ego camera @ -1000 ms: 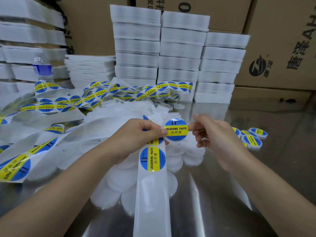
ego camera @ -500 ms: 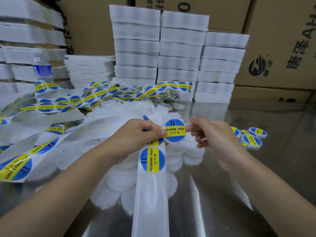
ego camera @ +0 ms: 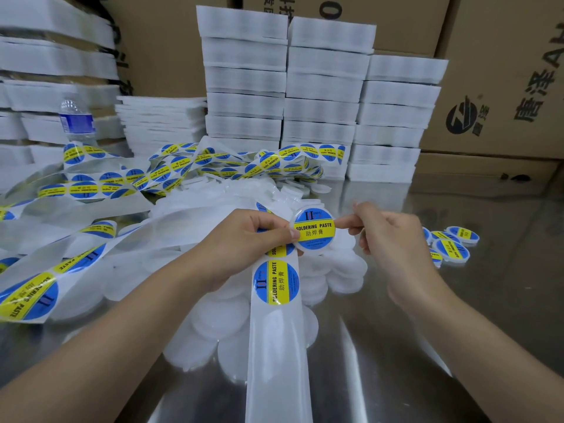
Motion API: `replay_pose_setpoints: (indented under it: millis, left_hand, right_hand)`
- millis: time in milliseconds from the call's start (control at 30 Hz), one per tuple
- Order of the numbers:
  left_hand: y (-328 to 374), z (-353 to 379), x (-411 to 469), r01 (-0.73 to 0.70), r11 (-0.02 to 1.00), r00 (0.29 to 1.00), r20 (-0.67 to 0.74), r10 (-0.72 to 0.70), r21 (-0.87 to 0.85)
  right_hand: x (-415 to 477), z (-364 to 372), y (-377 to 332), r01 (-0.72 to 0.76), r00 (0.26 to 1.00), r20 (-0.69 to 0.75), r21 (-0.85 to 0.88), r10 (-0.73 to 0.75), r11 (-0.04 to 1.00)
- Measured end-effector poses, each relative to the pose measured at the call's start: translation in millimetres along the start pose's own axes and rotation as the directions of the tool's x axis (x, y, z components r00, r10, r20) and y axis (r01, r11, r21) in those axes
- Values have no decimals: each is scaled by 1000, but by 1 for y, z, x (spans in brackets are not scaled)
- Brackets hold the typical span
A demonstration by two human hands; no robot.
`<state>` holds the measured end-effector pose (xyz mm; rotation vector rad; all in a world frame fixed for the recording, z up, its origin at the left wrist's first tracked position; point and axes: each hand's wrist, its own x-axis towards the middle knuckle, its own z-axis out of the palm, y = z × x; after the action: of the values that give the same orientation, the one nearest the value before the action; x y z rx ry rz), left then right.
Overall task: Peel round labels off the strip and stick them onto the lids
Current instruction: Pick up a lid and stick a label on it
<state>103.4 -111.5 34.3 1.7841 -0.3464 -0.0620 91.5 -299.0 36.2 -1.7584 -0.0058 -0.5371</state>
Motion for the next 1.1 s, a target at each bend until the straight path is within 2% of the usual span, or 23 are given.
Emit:
replay_pose_setpoints:
  millis: [200, 367, 633, 833, 1100]
  left_hand:
    - [1, 0, -1, -8, 1000, 1000, 1, 8, -16]
    - [0, 1, -2, -22, 999, 998, 51, 23, -36]
    - [0, 4, -4, -96, 992, 987, 123, 105, -84]
    - [-1, 5, -5, -139, 986, 974, 167, 154, -93]
    - [-2, 5, -4, -99, 995, 985, 143, 98, 1]
  right_hand:
    - [2, 1, 3, 58, 998, -28, 26, -57, 998]
    - [2, 1, 1, 8, 995, 99, 20, -10, 1000]
    - [-13, 6, -1, 181, 972, 179, -175, -149, 968]
    - [-13, 7, 4, 212, 968, 189, -269, -165, 940]
    - [-12, 6, 5, 305, 952, 187, -512, -243, 803]
